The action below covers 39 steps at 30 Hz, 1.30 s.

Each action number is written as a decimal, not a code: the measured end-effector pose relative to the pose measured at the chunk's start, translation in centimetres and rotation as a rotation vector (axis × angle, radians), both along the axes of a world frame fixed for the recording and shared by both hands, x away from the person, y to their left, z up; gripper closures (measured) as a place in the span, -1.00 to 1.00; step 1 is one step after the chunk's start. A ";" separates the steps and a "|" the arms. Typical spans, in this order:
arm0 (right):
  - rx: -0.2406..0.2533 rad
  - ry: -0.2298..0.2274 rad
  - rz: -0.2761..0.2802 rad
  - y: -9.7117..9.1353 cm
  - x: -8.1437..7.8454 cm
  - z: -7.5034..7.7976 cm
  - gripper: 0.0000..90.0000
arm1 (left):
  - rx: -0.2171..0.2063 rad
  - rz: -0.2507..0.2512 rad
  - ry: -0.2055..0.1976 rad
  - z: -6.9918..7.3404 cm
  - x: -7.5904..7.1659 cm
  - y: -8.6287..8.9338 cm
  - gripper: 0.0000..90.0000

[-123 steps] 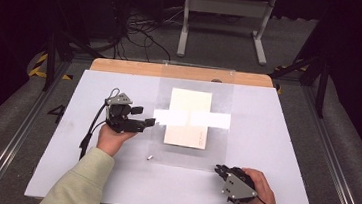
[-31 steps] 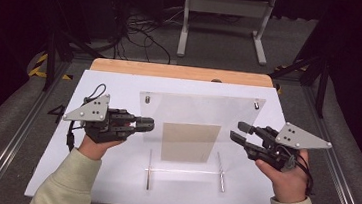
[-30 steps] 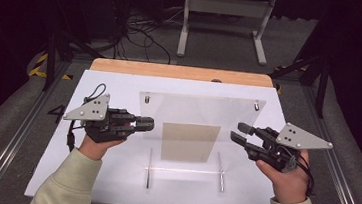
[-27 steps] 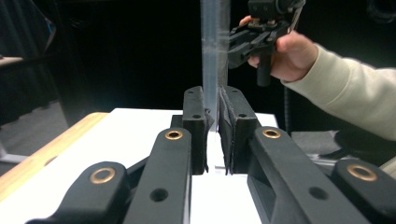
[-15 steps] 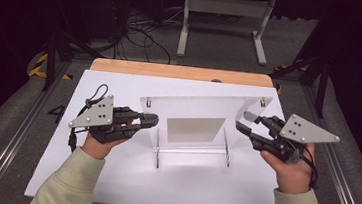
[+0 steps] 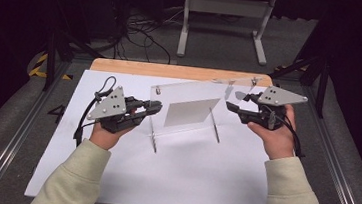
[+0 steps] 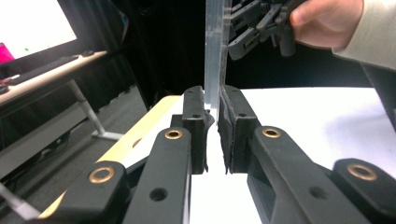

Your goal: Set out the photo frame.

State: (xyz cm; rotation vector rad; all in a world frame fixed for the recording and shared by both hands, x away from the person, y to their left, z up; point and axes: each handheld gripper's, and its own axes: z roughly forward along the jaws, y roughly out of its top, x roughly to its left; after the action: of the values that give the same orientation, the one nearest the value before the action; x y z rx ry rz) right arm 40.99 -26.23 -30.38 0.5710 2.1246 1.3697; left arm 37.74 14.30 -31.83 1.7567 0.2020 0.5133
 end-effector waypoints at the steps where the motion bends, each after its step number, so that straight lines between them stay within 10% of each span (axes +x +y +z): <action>1: 0.016 0.000 0.005 0.1 0.3 0.0 0.11 | 0.003 0.011 -0.004 -0.1 0.0 0.1 0.81; 7: 0.050 -0.012 -0.012 0.8 0.4 -0.4 0.06 | -0.016 0.039 0.013 -0.6 0.6 0.6 0.76; 13: 0.129 -0.038 -0.164 -0.1 -0.8 -1.2 -0.10 | -0.033 0.065 0.046 -1.0 1.2 0.6 0.51; 20: 0.172 -0.065 -0.189 -1.9 -5.1 -3.2 -0.11 | -0.011 0.099 0.098 -2.3 1.2 1.0 0.13; 31: 0.154 0.020 -0.153 -2.7 -8.8 -7.8 -0.01 | 0.182 0.160 0.365 -8.7 3.1 2.2 0.20; 39: 0.155 0.051 -0.130 -2.6 -9.5 -8.4 0.00 | 0.401 0.175 0.461 -11.8 4.2 -0.1 0.50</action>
State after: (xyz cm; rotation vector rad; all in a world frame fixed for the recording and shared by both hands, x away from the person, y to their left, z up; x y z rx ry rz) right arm 31.47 -28.85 -38.75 0.7998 1.9941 1.4678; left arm 41.96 14.19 -43.65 2.2495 0.6154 0.2744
